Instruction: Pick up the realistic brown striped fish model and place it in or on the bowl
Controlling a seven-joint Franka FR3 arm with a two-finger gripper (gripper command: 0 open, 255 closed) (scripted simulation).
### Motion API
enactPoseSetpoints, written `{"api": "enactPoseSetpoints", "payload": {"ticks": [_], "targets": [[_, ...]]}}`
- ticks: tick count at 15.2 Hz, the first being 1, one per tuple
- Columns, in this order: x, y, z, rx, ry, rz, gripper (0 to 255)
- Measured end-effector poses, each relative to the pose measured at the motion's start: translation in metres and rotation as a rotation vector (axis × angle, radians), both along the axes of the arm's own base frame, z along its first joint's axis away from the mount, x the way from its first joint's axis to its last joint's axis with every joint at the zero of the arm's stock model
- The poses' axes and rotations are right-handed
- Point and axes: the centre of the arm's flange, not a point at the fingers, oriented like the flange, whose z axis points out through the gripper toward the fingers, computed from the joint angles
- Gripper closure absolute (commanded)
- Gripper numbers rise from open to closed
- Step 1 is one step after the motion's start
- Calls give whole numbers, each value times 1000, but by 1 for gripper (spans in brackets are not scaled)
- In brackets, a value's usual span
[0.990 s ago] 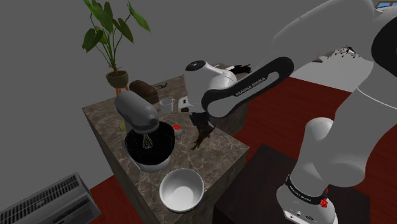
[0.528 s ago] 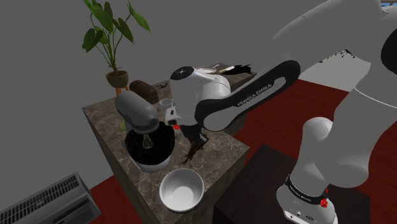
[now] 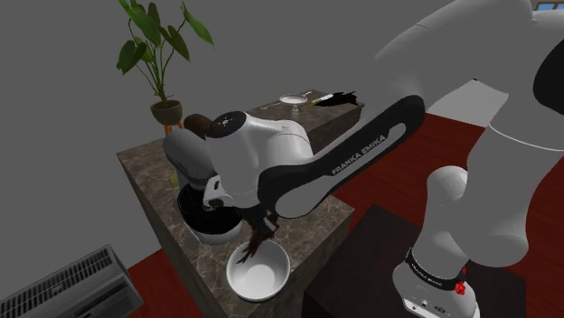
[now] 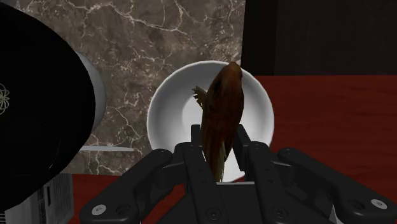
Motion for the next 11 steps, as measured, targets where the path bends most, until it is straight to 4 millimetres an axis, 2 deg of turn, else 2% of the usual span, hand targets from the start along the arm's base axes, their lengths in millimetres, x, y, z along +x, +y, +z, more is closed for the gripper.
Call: {"api": "enactPoseSetpoints", "payload": {"ticks": [1,3,11], "targets": [[-3,11,2,0,0,0,255],[-5,18,-3,0,0,0,255],[-6,19,-46,0,1,-1,255]]}}
